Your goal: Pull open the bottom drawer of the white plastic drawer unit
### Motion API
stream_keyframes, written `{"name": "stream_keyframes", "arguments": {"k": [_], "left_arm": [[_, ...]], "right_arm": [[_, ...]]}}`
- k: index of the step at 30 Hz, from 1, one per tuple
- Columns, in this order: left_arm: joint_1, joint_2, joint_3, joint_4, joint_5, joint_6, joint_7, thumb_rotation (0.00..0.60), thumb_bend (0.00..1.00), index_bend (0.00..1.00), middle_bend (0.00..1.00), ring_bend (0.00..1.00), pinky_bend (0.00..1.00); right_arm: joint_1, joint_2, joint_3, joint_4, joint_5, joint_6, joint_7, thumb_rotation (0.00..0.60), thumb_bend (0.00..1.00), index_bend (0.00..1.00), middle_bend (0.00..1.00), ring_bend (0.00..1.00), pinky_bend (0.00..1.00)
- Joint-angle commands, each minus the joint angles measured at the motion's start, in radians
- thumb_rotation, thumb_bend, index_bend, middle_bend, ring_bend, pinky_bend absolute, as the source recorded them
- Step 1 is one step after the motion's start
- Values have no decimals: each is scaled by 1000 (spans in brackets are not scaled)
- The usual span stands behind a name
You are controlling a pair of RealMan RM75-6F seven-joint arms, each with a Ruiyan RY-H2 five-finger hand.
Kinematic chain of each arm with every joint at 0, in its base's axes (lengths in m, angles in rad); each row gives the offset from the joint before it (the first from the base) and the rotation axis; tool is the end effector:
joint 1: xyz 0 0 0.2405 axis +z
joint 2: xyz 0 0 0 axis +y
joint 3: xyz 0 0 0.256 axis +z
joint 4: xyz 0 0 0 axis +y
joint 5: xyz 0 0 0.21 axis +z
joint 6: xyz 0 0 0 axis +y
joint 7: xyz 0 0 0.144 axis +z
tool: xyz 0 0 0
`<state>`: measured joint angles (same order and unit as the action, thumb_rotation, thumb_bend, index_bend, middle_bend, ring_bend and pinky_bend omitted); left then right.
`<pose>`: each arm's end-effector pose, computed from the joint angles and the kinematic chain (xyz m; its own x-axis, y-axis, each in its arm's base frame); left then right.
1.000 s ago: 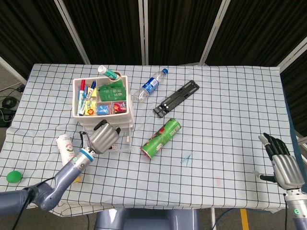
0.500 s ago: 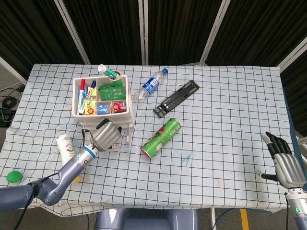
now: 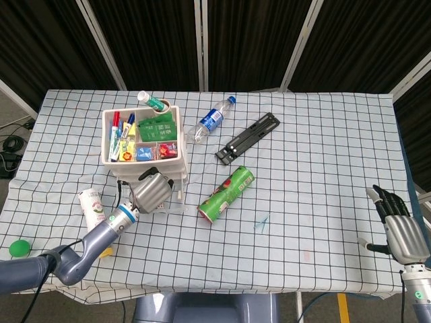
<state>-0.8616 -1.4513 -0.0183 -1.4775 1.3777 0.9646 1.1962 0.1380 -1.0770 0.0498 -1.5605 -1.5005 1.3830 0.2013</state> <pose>-0.1278 0.3354 -0.0075 0.8855 -0.4498 0.1164 -0.1429 -0.5021 -0.8530 -0.3208 -0.1987 0.1657 0.2963 -0.0802 0.9517 -0.9550 -0.0351 0.2944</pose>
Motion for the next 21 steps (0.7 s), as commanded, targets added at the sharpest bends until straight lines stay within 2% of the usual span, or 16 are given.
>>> {"name": "stream_keyframes", "arguments": {"k": [1, 8, 21], "left_arm": [[-4, 3, 18, 27, 41, 9, -24, 600, 130, 468, 973, 887, 772], [-12, 1, 46, 84, 113, 5, -40, 600, 137, 484, 973, 887, 773], [-10, -23, 48, 154, 148, -8, -90, 600, 151, 504, 973, 887, 773]], "right_arm": [[-1, 1, -1, -1, -3, 3, 1, 600, 17, 31, 0, 0, 0], [-3, 2, -2, -3, -7, 7, 1, 600, 17, 31, 0, 0, 0], [-2, 2, 0, -2, -6, 7, 6, 600, 18, 31, 0, 0, 0]]}}
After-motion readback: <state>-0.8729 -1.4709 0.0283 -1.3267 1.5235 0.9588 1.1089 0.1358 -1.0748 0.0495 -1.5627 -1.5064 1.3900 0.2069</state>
